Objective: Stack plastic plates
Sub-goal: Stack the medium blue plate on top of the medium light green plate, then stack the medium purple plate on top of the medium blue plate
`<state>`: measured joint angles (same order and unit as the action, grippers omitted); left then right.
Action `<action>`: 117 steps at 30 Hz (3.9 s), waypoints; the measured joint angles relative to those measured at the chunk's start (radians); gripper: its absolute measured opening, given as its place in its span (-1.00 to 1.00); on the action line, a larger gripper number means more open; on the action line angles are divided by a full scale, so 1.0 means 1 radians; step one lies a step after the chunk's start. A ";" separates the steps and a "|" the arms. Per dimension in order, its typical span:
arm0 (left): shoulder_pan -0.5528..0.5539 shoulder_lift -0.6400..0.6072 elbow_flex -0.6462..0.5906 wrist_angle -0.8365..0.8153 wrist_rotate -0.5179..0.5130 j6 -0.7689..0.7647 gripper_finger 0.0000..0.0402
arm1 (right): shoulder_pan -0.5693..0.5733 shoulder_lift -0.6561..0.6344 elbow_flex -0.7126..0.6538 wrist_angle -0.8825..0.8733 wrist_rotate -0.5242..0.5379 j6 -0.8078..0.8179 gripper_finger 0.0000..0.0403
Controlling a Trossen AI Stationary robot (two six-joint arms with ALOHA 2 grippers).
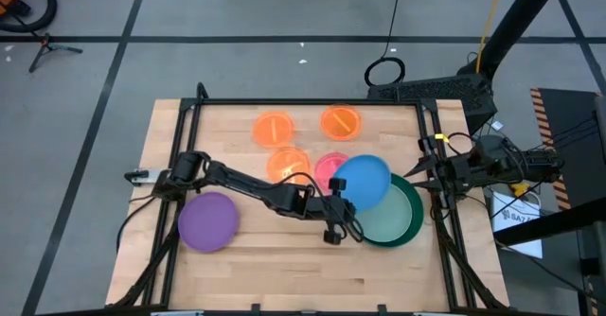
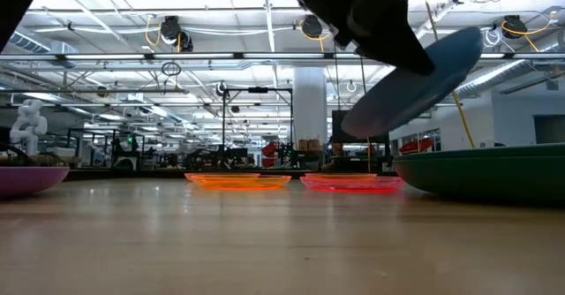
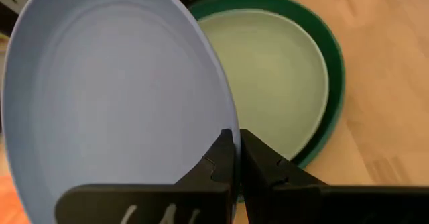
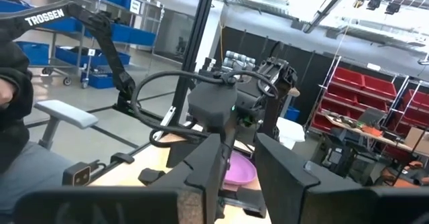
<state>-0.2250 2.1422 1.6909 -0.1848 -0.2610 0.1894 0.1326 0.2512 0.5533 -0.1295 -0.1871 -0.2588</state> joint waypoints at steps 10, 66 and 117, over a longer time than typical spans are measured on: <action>-0.006 -0.001 0.000 -0.011 0.116 -0.045 -0.94 | 0.000 0.000 0.000 -0.010 0.000 -0.011 -0.57; 0.008 0.013 -0.002 0.019 0.065 0.012 -0.48 | 0.000 0.000 -0.001 -0.032 0.004 0.002 -0.57; 0.008 -0.850 -0.940 -0.882 0.111 -0.491 -0.48 | 0.000 0.215 -0.001 -0.010 0.322 0.208 -0.57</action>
<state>-0.2168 1.2925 0.7512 -1.0670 -0.1495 -0.3018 0.1322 0.4664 0.5522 -0.1390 0.1345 -0.0503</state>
